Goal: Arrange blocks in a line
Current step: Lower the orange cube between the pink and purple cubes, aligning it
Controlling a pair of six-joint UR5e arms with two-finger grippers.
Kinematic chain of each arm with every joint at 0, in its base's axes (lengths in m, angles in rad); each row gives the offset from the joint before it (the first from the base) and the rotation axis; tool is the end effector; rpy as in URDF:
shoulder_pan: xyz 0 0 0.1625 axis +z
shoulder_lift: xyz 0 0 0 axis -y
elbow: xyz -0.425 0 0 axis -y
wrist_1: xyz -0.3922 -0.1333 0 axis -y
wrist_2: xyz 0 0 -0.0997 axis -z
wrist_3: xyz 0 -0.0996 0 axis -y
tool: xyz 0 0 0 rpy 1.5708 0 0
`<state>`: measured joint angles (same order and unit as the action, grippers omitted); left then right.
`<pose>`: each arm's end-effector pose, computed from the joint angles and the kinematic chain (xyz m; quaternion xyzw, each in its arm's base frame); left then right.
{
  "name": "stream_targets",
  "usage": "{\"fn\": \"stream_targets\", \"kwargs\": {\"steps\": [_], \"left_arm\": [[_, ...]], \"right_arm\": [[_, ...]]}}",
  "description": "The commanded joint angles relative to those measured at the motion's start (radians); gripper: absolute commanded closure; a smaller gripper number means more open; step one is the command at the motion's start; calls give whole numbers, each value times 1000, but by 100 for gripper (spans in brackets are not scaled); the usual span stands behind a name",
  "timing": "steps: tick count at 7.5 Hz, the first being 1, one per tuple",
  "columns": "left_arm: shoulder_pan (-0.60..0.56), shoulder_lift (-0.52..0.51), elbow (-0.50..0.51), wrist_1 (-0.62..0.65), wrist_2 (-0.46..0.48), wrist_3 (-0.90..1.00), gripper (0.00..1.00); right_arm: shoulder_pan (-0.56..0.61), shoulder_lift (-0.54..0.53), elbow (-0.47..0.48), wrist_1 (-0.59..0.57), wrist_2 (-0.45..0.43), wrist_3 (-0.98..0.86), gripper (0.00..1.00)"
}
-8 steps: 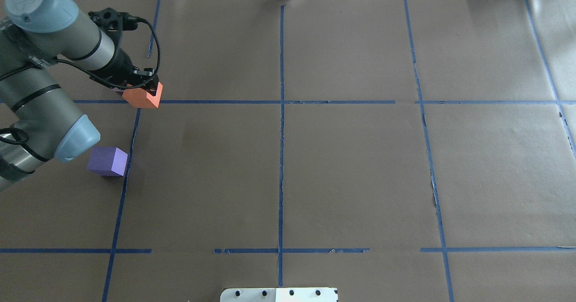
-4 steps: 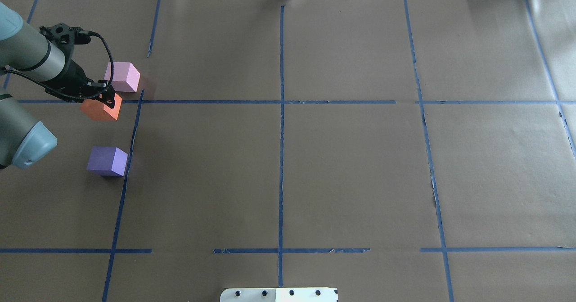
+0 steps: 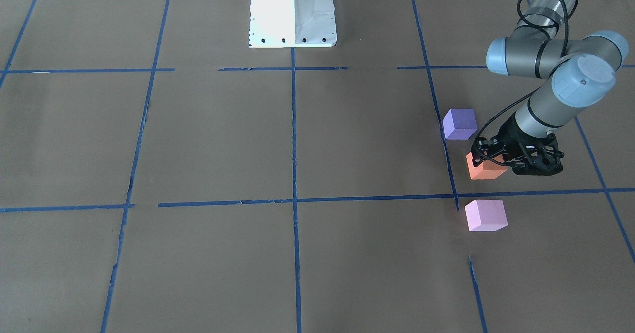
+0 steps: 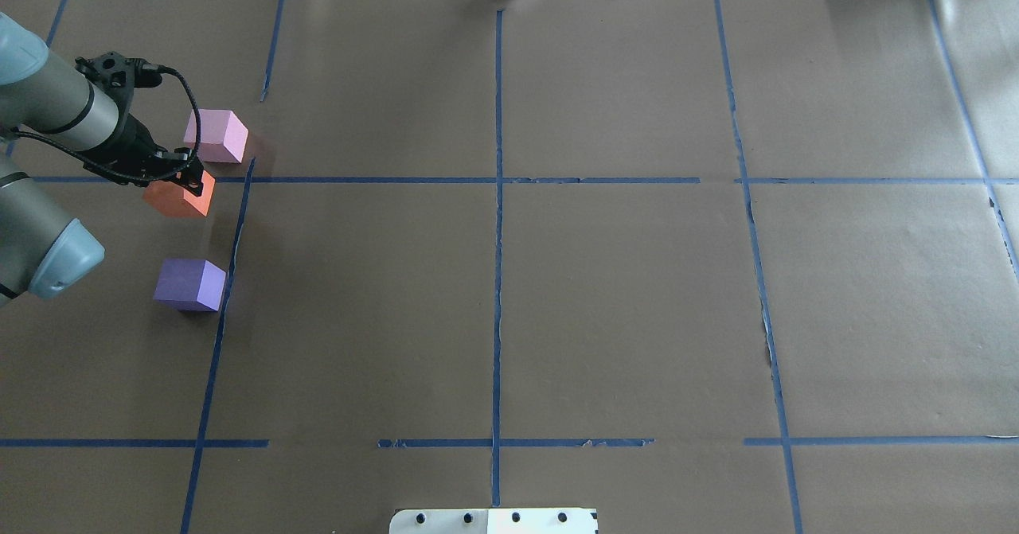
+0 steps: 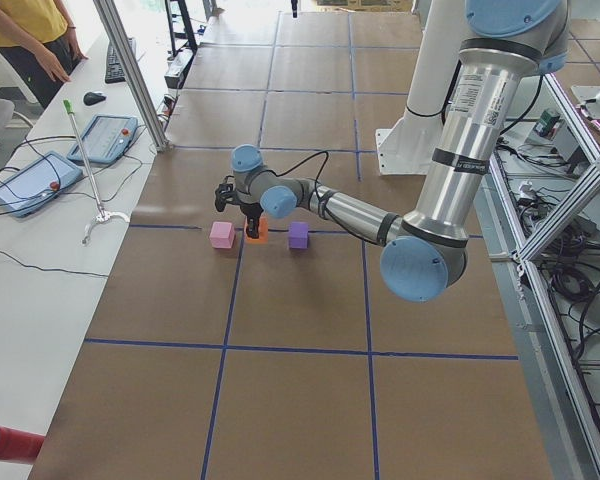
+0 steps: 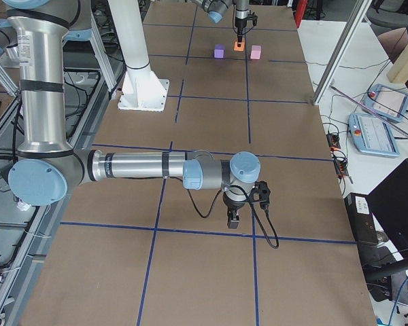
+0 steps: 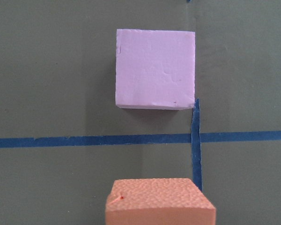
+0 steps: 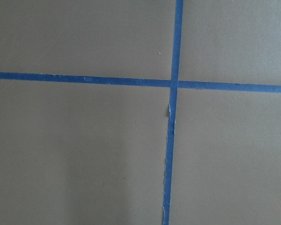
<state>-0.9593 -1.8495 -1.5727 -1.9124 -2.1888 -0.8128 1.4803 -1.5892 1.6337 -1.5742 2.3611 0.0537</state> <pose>0.2953 -0.5528 0.4703 0.0316 0.4097 0.0015 0.9117 0.0183 -0.4901 0.6359 -0.0088 -0.3852 -0.0249 0.9224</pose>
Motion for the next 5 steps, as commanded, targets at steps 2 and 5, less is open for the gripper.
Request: {"fn": "stream_targets", "kwargs": {"steps": [2, 5], "left_arm": [[11, -8, 68, -71, 1, -6, 75], [17, -17, 80, -79, 0, -37, 75]], "right_arm": [[0, 0, 0, -1, 0, 0, 0], [0, 0, 0, -1, 0, 0, 0]]}}
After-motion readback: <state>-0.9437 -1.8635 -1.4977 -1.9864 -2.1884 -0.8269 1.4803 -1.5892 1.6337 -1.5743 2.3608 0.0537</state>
